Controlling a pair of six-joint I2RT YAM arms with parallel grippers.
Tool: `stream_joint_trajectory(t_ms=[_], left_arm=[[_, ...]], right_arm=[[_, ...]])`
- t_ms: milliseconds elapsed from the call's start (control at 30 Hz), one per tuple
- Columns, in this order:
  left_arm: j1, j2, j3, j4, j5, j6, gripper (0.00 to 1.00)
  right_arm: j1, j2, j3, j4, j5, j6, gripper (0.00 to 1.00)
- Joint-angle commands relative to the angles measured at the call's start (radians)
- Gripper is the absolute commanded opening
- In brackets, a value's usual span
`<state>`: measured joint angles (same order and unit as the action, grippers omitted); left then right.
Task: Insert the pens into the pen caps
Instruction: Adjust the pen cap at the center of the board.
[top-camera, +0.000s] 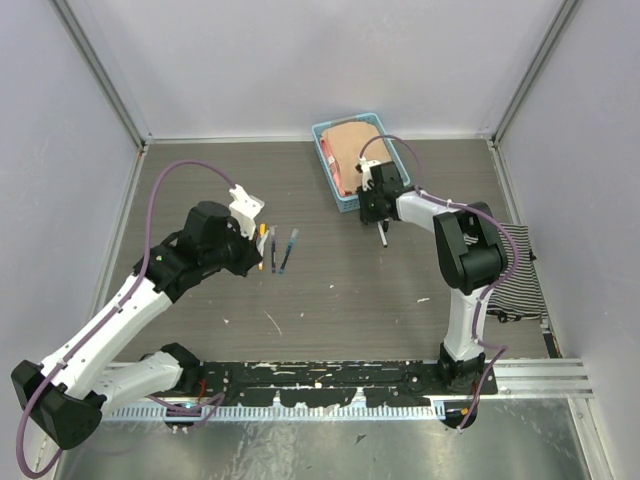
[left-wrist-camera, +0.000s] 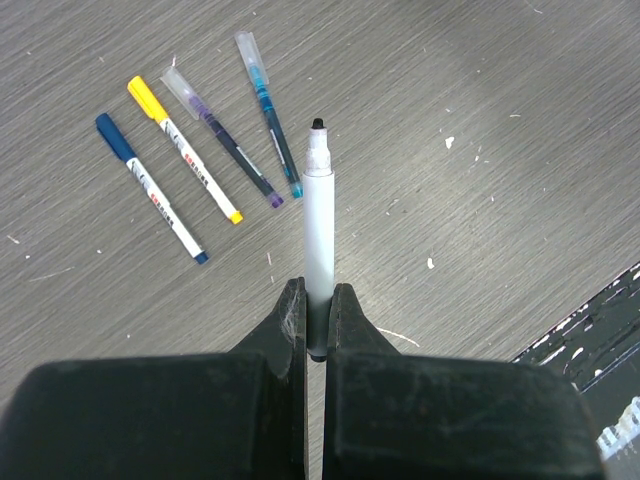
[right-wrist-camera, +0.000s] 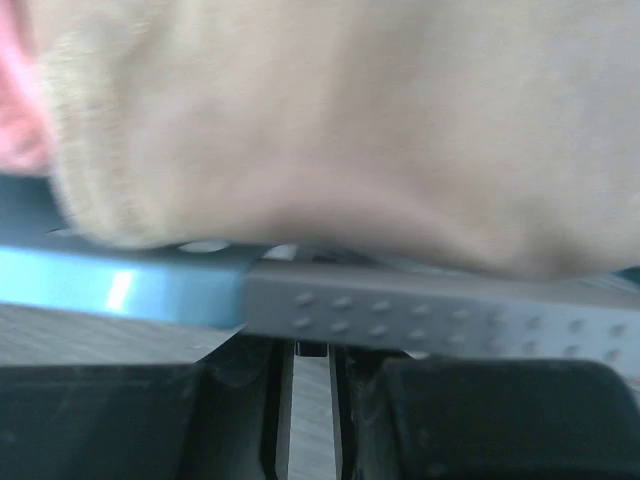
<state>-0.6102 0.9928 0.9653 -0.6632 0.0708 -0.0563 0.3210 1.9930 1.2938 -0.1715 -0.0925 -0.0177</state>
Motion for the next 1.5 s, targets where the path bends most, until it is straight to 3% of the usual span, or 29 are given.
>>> stream_joint_trajectory(t_ms=[0,100,467,800,1100,1467], left_arm=[[0.006,-0.011,0.005,0.017,-0.002,-0.008,0.0],[0.006,-0.017,0.011,0.01,-0.034,-0.03,0.0],[0.013,-0.08,0.036,-0.027,-0.225,-0.11,0.0],[0.012,-0.128,0.055,-0.04,-0.229,-0.098,0.0],[0.012,-0.124,0.055,-0.04,-0.216,-0.1,0.0],[0.012,-0.128,0.04,-0.038,-0.224,-0.103,0.0]], right_arm=[[0.06,-0.131,0.0,-0.004,0.0,0.039,0.12],[0.109,-0.209,-0.04,-0.019,0.05,0.066,0.0],[0.457,-0.517,-0.339,-0.088,0.111,0.08,0.0],[0.718,-0.51,-0.431,-0.125,0.163,0.135,0.0],[0.757,-0.444,-0.448,-0.105,0.205,0.158,0.01],[0.768,-0.407,-0.456,-0.108,0.222,0.172,0.24]])
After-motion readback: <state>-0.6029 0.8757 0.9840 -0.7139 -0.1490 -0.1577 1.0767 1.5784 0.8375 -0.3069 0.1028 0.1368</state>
